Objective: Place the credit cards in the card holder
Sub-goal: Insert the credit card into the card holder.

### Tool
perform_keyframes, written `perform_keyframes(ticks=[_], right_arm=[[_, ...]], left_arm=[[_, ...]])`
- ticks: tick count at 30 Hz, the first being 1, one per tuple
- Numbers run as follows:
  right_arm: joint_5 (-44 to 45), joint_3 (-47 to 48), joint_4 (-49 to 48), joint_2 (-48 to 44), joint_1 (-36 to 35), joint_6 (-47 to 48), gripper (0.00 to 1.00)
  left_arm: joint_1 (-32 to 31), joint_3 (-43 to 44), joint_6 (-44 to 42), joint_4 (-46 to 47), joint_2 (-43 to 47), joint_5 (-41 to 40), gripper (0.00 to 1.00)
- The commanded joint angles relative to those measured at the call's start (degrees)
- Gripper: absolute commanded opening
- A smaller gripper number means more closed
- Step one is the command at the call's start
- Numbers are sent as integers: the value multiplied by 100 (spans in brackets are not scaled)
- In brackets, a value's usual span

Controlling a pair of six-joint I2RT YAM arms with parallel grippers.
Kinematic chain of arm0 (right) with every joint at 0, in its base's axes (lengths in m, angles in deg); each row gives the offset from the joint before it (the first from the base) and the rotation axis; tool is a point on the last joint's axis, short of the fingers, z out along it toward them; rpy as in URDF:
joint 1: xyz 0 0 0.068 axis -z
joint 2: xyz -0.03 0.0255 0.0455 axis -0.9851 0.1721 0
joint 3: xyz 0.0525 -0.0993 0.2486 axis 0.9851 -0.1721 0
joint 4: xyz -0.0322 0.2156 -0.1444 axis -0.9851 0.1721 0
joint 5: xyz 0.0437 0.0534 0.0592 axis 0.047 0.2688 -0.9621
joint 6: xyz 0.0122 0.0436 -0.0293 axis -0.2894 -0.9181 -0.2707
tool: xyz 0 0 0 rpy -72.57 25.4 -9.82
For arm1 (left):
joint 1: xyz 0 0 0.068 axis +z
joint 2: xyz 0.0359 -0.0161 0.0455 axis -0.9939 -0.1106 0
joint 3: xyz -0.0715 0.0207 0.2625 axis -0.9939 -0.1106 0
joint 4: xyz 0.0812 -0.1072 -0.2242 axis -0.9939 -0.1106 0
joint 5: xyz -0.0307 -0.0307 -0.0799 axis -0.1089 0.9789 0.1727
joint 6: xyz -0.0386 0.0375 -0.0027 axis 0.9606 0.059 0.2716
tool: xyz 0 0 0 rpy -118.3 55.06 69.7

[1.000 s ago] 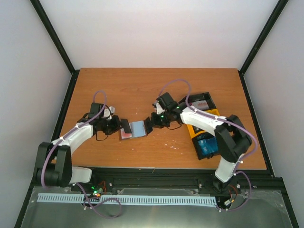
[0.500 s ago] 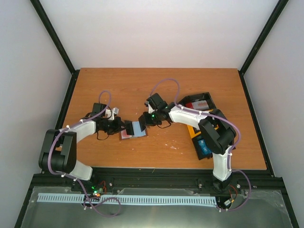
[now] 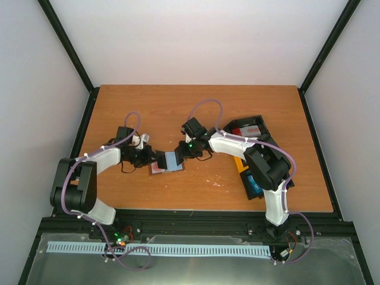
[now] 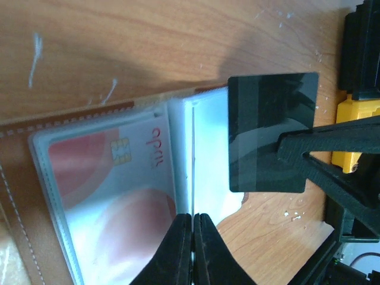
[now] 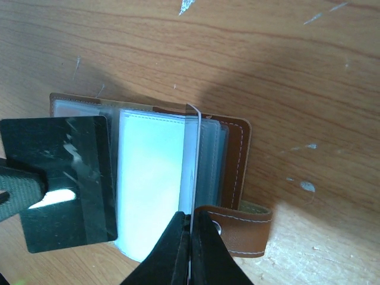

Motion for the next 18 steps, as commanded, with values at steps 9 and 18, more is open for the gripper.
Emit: perform_keyframes(ticks=[9,18], right_arm=[[261,-37,231,183,-33,23,3],[207,-87,215,174,-33,20,3]], left_arm=[[52,422,-449,-337,-261,186,1],[52,34,112,390,-499,375,1]])
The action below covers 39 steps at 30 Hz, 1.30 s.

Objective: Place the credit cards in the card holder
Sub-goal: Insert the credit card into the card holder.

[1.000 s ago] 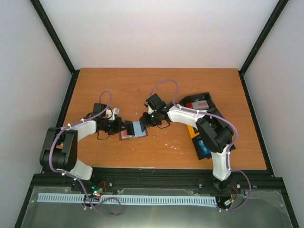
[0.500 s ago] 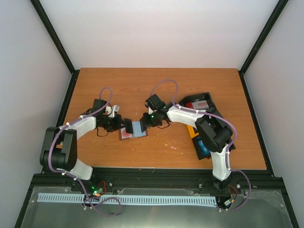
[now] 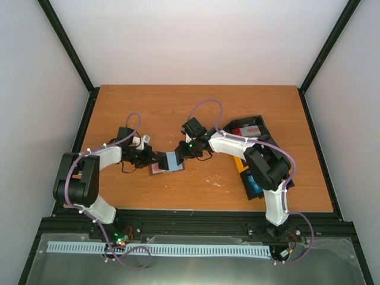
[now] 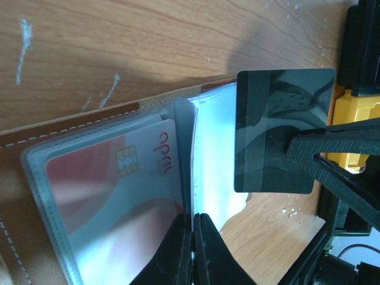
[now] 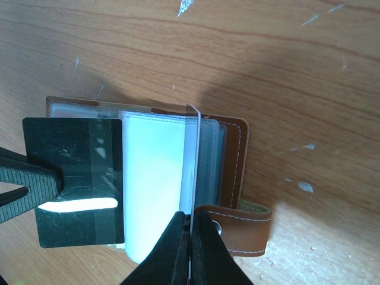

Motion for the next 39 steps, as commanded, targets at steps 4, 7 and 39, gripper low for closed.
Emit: perform_keyframes(ticks=[4,7,39], right_arm=[[189,-87,217,178,-33,29,3],[173,-96,209,178,-33,30,3],[70,-563,-601,-670,-33,204,3]], left_arm=[[41,-315,641,753,-235,245,1],[41,-451,853,1113,-243,452,1],[-387,-138,868,-45,-20,-711,57]])
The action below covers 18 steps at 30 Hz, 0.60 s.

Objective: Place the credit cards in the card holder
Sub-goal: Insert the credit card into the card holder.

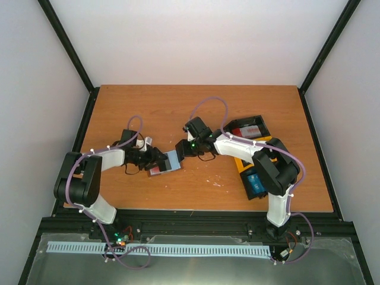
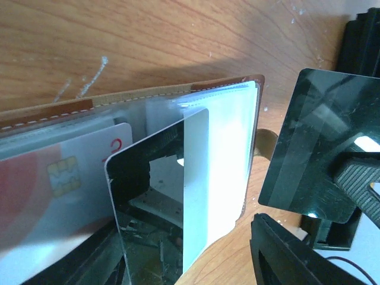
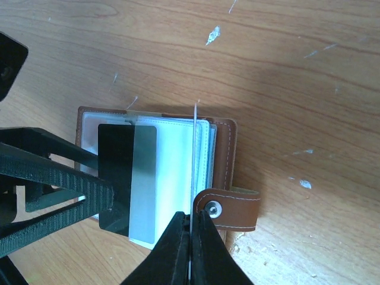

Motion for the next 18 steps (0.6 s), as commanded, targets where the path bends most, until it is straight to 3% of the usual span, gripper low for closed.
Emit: perform_keyframes(ticks=[1,9,18], right_arm=[[-54,-117,-159,-74,-32,121,3],[351,-104,113,-10,-33,184,3],[658,-106,330,50,-33,194,3]], left_arm=[[-279,351,-167,-1110,50,-970,58],[-614,654,-92,-1646,-51,-1608,62],[-818,945,-202,-1565,-376,-1077,66]])
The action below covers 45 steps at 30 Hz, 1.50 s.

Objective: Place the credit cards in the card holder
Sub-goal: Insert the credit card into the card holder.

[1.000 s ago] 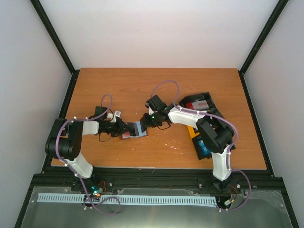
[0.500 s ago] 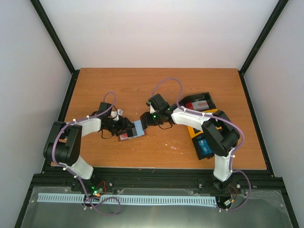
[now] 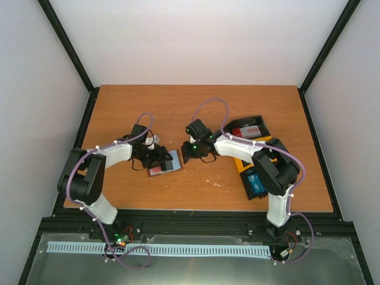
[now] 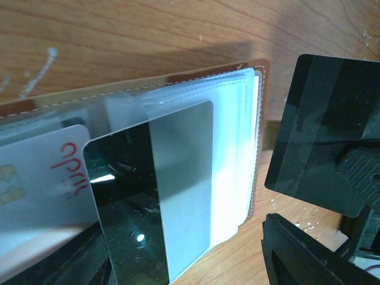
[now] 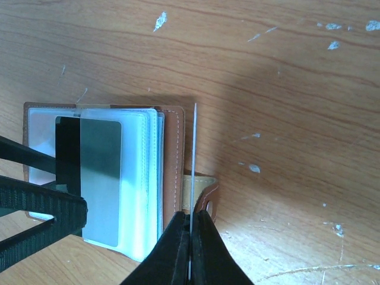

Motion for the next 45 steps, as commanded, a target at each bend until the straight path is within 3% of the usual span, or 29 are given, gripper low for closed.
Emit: perform_keyframes(ticks=[1,5,12,23,30,38,41,45], right_arm=[[148,-8,61,66,-33,86,3],[41,-2,22,87,-33,87,3],[-16,-9,27,68,-33,127,3],[42,-49,145,-27,-32,253,3],[-230,-64,50,-17,-33,439,3],[-297,0,72,40,-58,502,3],[-346,22,65,68,-64,500,3],[-472,15,-21,56,-76,553,3]], left_arm=[[-80,92,-11,-247,-263,118,66],[-80,33,450,136,-217,485,66],[-80,113,851,193,-218,340,69],[-80,154,902,-1009,374,-798,75],[-75,229,832,-1313,447,-1120,65],[-80,446,604,-1921,507,-1275,75],[-80,495,674,-2113,658,-1348,87],[-80,414,852,-2121,880,-1393,88]])
